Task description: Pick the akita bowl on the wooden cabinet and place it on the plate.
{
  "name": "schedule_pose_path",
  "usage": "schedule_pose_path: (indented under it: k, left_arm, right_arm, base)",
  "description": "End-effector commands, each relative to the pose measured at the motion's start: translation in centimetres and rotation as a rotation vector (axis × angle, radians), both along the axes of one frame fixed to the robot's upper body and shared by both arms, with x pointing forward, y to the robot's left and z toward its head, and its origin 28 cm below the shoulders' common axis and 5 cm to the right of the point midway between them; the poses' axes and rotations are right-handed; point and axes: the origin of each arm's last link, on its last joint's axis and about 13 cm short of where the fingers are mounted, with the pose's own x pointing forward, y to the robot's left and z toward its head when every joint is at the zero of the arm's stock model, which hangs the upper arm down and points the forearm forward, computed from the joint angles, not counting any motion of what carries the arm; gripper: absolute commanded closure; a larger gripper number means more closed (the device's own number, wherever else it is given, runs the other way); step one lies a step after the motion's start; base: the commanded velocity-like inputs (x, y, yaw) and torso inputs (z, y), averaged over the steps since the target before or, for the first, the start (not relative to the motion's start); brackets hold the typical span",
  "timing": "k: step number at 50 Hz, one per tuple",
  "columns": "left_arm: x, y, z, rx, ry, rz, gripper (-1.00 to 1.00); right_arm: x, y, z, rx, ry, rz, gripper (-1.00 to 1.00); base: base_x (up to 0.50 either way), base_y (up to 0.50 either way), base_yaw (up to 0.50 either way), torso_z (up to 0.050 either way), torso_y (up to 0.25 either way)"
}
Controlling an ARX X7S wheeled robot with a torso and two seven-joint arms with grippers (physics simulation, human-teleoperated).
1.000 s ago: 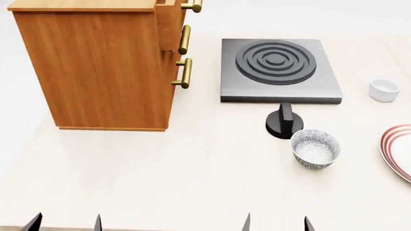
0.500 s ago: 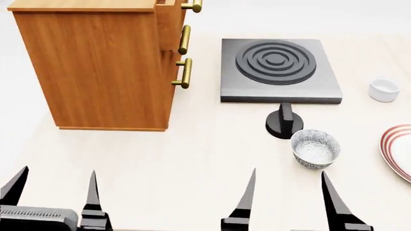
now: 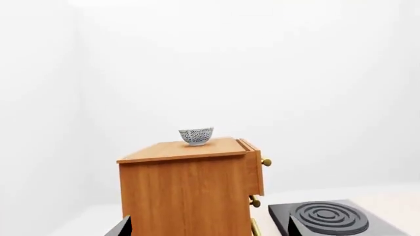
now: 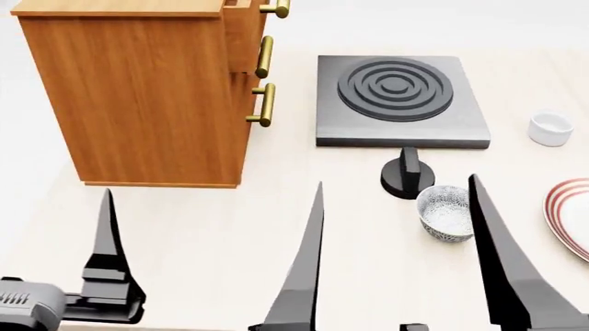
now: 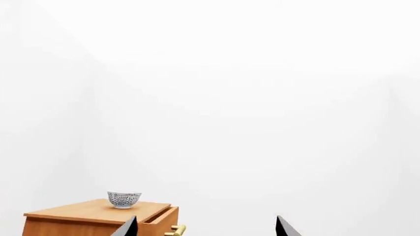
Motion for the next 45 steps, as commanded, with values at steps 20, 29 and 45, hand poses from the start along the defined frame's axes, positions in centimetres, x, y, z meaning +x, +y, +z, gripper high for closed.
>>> schedule_pose_path:
  k: [20,29,45]
  left_arm:
    - [-0.3,0.1,1.5,-0.009,-0.042,-0.015,-1.00]
    - [1.6,-0.5,4.4,0.002,-0.065,-0.070,-1.00]
    - [2.1,-2.1,9.5,0.069,-0.112,-0.147,-1.00]
  right_arm:
    - [-1.6,-0.2,0.6,-0.018,-0.017,-0.002,-1.00]
    - [-1.6,-0.3,0.6,-0.017,-0.022,-0.003,-1.00]
    - [-1.6,-0.4,0.7,-0.008,-0.027,-0.007,-1.00]
  base:
    - [0.00,0.00,0.00,0.000,0.000]
    - [0.00,0.00,0.00,0.000,0.000]
    - [0.00,0.00,0.00,0.000,0.000]
